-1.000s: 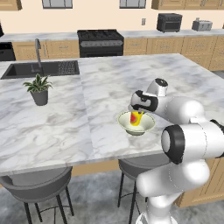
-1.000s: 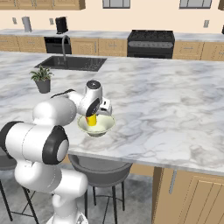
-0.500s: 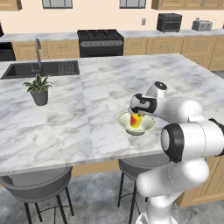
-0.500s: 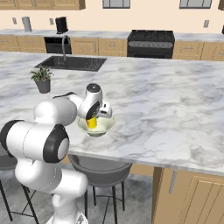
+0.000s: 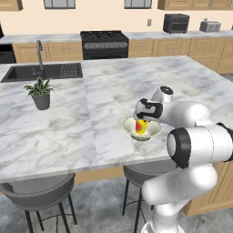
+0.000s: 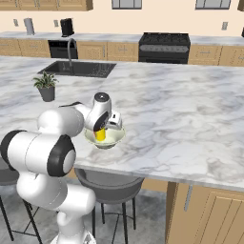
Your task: Place the cup inside the bowl on the dining table and move the bowl to any counter.
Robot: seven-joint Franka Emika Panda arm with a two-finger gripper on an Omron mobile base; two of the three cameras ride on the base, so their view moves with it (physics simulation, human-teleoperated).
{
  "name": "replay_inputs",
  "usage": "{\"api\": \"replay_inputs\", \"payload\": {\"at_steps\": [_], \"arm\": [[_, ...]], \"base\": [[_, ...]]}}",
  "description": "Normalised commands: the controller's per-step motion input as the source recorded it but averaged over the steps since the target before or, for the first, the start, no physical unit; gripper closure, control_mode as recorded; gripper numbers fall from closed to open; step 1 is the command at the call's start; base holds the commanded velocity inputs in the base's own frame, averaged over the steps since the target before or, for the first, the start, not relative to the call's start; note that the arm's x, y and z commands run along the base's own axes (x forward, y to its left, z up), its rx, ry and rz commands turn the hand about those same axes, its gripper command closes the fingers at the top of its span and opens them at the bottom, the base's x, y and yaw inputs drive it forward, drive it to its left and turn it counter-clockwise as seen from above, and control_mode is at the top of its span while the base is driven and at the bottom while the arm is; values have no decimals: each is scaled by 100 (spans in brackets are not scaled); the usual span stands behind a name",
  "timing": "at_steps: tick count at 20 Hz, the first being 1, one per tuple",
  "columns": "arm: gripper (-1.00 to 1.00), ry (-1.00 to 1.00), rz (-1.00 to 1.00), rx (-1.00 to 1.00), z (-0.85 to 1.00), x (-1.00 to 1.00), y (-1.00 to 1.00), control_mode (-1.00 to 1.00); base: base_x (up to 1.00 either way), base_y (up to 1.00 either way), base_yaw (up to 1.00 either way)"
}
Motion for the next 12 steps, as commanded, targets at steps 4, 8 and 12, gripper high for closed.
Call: {"api": "replay_inputs", "payload": {"at_steps": [4, 8, 12], "arm": [[100, 0, 0, -1, -4, 0, 0, -100], [100, 0, 0, -1, -3, 0, 0, -100], [100, 0, 0, 0, -4, 0, 0, -100]], "base": [[0, 0, 0], [0, 0, 0], [0, 0, 0]]}}
